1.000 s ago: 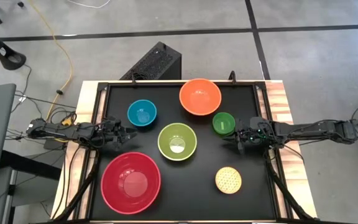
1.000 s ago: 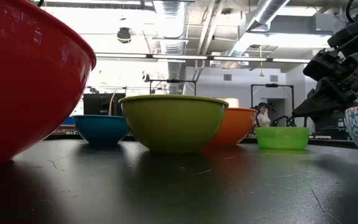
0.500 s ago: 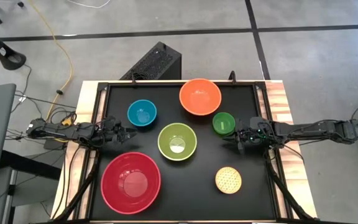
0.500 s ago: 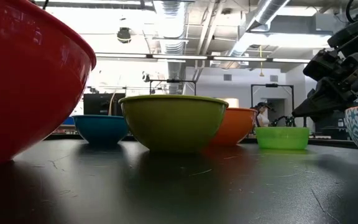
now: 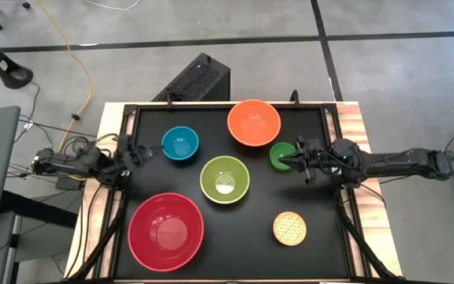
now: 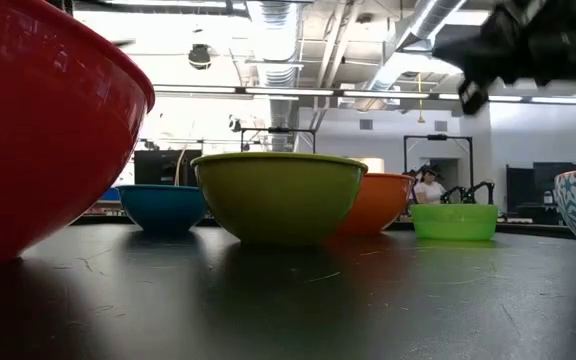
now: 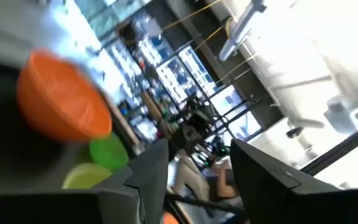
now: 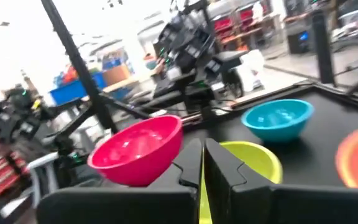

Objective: Nest bowls inside each other
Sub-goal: Stack the orange bowl on top of the red bowl

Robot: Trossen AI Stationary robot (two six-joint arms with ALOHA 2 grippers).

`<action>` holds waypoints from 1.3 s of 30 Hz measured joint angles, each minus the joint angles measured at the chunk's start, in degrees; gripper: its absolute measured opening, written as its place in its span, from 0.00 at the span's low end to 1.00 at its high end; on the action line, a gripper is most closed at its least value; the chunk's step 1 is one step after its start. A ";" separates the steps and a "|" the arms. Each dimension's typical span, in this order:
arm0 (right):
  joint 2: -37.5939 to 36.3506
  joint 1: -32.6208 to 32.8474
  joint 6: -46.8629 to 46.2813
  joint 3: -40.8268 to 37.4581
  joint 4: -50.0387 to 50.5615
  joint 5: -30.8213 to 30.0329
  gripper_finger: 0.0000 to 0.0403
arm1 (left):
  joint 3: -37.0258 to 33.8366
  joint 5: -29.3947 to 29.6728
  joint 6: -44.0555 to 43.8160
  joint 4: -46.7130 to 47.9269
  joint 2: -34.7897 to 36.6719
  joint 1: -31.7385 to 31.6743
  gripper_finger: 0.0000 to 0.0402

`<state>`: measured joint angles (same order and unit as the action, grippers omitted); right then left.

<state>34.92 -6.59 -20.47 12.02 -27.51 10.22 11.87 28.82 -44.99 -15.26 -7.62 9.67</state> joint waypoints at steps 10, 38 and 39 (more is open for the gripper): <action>22.00 8.06 5.56 32.50 34.99 -20.19 0.17 | 26.11 1.00 13.84 38.08 -19.01 -0.02 0.40; 58.38 -33.88 -0.33 59.95 71.40 -17.37 0.67 | 34.91 -1.55 12.06 61.41 -25.74 -6.07 0.40; 59.30 -34.12 -0.04 59.78 71.50 -17.27 0.67 | 34.91 -1.53 11.60 61.41 -25.74 -6.19 0.40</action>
<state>94.22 -40.71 -20.52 71.80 43.98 -7.05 46.78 27.29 -33.40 46.15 -33.37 3.49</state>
